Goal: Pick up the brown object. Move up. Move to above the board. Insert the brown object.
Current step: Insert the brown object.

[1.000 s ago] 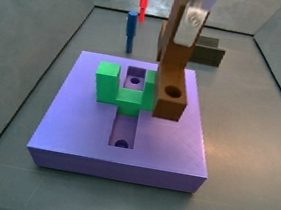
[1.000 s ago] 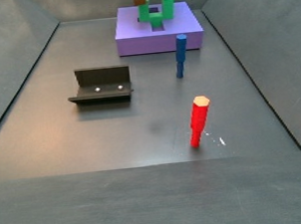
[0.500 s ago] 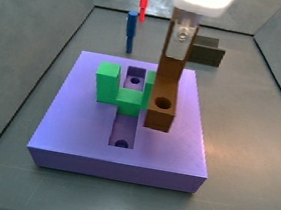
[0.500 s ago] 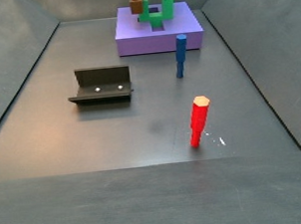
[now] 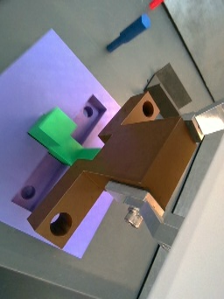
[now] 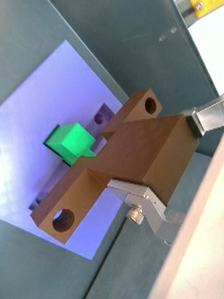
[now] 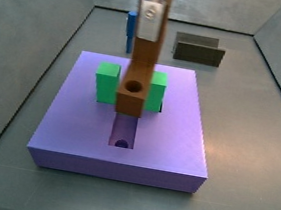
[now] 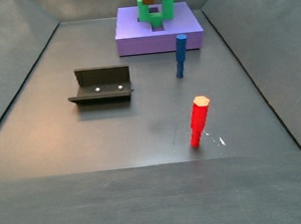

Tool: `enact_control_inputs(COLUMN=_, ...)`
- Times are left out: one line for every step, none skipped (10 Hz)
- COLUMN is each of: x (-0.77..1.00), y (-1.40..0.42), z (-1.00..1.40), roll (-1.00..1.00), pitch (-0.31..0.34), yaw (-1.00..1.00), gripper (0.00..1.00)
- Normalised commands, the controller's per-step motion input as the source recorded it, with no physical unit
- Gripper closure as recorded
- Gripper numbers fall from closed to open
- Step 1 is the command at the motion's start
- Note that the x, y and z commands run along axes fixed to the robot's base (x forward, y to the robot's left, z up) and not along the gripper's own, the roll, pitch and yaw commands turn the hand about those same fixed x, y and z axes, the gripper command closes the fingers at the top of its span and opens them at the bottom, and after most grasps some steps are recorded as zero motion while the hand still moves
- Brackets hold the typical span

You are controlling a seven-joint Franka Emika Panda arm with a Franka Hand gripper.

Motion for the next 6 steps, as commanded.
enact_control_inputs(x=0.00, y=0.00, z=-0.09, roll=0.06, pitch=-0.023, yaw=0.06, gripper=1.00)
enact_control_inputs(x=0.01, y=0.00, z=-0.17, roll=0.07, pitch=0.000, yaw=0.13, gripper=1.00)
enact_control_inputs(x=0.01, y=0.00, z=-0.19, roll=0.05, pitch=-0.004, yaw=0.21, gripper=1.00)
enact_control_inputs(x=0.05, y=0.00, z=-0.17, roll=0.00, pitch=0.000, yaw=0.19, gripper=1.00)
enact_control_inputs(x=0.01, y=0.00, z=-0.19, roll=0.00, pitch=-0.019, yaw=0.17, gripper=1.00)
enact_control_inputs(x=0.00, y=0.00, z=-0.21, roll=0.00, pitch=-0.030, yaw=0.14, gripper=1.00)
